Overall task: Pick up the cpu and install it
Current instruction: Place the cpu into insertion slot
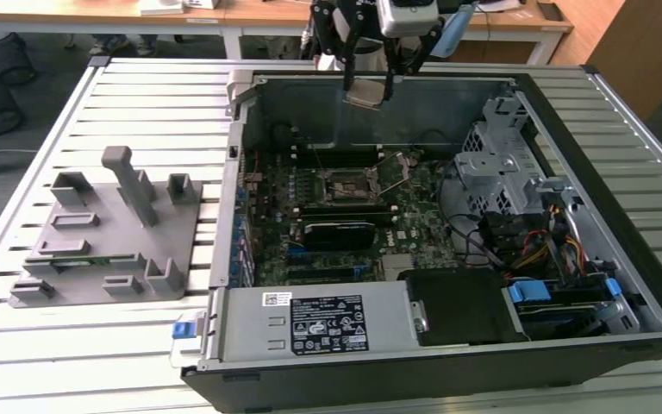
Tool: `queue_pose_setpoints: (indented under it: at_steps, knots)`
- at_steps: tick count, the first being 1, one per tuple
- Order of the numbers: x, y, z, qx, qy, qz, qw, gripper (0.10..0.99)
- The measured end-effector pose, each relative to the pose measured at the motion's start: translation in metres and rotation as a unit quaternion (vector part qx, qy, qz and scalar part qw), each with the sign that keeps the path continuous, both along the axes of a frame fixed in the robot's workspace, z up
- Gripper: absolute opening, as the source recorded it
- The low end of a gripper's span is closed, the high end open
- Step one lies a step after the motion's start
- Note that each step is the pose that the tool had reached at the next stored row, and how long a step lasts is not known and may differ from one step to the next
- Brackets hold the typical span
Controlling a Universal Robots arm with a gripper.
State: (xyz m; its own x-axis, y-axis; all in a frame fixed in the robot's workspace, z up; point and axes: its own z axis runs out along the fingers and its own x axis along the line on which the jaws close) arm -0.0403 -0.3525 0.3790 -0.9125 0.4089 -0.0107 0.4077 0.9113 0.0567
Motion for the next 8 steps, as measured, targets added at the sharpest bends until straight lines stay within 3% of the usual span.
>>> queue_pose_setpoints:
  at_steps: [8]
  knots:
    - [0.0, 0.0, 0.0, 0.0, 0.0, -0.017, 0.9998, 0.525]
